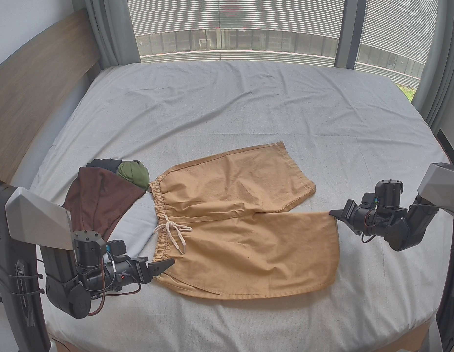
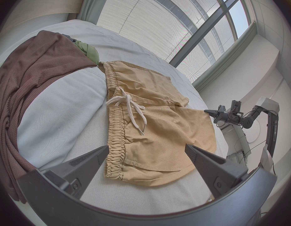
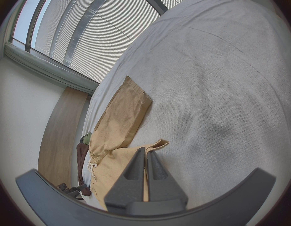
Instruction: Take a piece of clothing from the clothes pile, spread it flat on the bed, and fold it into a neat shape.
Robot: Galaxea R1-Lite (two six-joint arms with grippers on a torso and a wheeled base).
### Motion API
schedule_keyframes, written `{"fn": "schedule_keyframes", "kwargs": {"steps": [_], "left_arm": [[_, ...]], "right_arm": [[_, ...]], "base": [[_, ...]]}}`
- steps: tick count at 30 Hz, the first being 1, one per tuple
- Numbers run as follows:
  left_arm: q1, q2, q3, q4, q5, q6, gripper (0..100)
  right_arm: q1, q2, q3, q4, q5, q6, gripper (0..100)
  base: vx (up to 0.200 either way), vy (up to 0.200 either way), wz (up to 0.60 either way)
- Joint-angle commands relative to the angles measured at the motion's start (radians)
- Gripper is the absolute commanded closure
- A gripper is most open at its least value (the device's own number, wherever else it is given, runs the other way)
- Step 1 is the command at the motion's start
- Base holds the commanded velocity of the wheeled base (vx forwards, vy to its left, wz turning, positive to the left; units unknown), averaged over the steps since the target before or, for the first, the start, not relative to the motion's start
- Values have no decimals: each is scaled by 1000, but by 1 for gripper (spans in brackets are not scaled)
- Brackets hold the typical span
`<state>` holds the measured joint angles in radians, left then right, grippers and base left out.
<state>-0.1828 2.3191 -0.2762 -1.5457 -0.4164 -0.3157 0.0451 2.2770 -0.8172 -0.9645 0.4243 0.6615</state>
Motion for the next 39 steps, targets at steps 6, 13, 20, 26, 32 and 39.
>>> {"fn": "schedule_keyframes", "kwargs": {"steps": [6,13,20,26,32,39], "left_arm": [[3,2,-1,-1,1,0,0],[12,2,-3,-1,1,0,0],[39,6,0,1,-2,-2,0],[51,49,2,1,-2,1,0],[55,82,3,1,-2,-2,0],[54,120,-6,1,-5,-3,0]], "right_arm": [[-10,9,-2,0,1,-16,100],[-8,19,1,-14,-51,-46,0],[25,-60,86,-68,-85,-48,0],[116,-134,213,-174,-85,-49,0],[179,-168,268,-184,-87,-59,0],[193,-166,271,-186,-88,-62,0]], "base": [[0,0,0],[0,0,0],[0,0,0],[0,0,0],[0,0,0],[0,0,0]]}}
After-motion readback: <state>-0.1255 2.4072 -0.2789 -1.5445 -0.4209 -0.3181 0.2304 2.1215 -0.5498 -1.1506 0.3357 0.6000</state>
